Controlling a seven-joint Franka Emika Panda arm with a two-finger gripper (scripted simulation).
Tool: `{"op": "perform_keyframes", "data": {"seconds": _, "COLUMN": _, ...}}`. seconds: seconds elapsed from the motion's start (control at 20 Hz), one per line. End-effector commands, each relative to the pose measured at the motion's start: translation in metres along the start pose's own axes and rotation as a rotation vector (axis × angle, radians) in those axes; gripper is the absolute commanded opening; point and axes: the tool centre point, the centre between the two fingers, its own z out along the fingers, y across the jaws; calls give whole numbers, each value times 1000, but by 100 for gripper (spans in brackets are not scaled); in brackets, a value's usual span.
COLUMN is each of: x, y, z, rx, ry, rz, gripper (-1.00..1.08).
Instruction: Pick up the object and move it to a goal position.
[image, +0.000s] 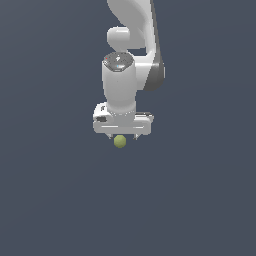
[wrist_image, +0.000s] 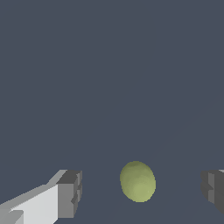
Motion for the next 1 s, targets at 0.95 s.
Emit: {"op": "perform_keyframes", "data": {"seconds": 0.95, "x": -4, "y": 7, "z": 1, "rx": 10, "ry": 19, "rz": -35, "gripper": 100}}
